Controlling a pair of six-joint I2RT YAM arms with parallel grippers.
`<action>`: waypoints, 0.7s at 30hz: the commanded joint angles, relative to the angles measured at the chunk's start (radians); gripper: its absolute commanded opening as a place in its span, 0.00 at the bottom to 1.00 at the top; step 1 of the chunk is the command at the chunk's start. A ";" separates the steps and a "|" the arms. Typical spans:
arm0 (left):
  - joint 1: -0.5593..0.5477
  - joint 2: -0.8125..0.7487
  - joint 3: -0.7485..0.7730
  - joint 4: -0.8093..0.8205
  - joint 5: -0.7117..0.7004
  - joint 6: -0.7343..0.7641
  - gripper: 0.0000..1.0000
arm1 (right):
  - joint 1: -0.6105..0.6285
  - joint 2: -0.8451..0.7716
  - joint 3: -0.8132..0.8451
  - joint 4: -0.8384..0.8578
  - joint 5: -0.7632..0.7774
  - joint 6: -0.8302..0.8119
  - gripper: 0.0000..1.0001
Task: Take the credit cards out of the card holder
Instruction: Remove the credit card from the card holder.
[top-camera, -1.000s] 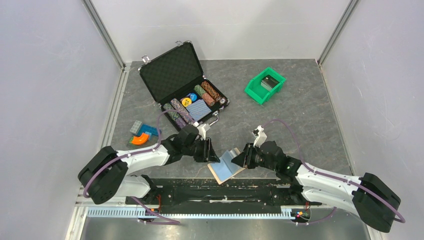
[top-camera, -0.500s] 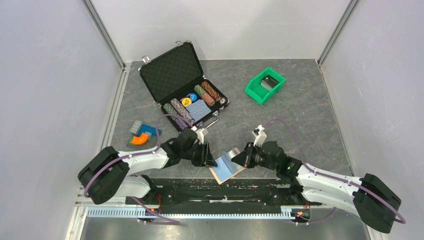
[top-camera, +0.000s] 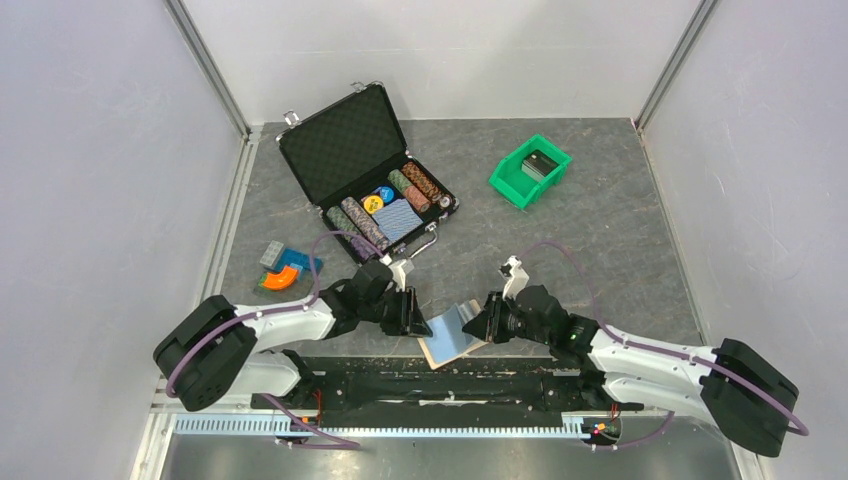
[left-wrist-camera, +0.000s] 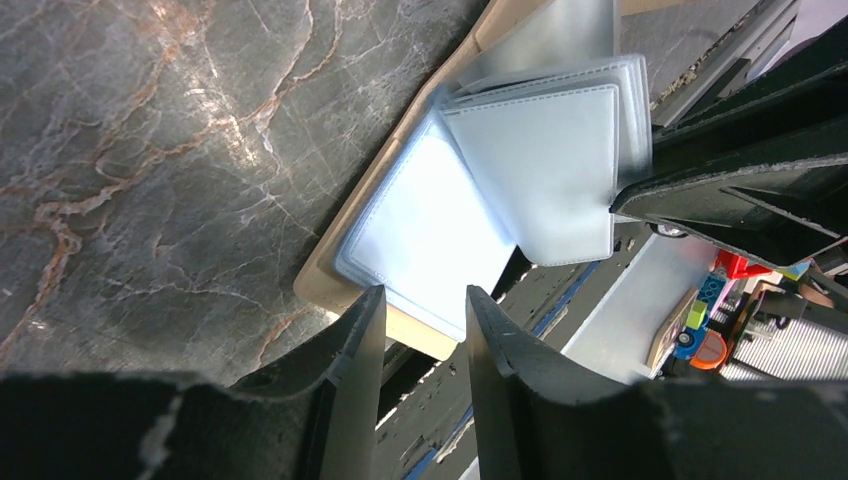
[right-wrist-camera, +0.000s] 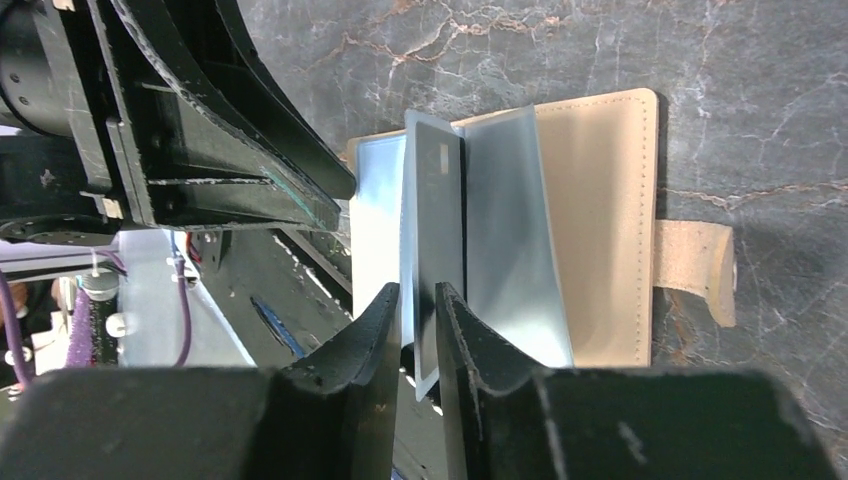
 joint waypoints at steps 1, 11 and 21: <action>-0.004 -0.025 -0.010 0.033 -0.015 -0.045 0.43 | 0.018 0.007 0.047 -0.021 0.041 -0.028 0.25; -0.005 -0.021 -0.015 0.033 -0.027 -0.041 0.44 | 0.042 0.032 0.071 -0.044 0.075 -0.044 0.40; -0.005 -0.039 -0.027 0.033 -0.034 -0.044 0.45 | 0.087 0.092 0.115 -0.051 0.091 -0.056 0.54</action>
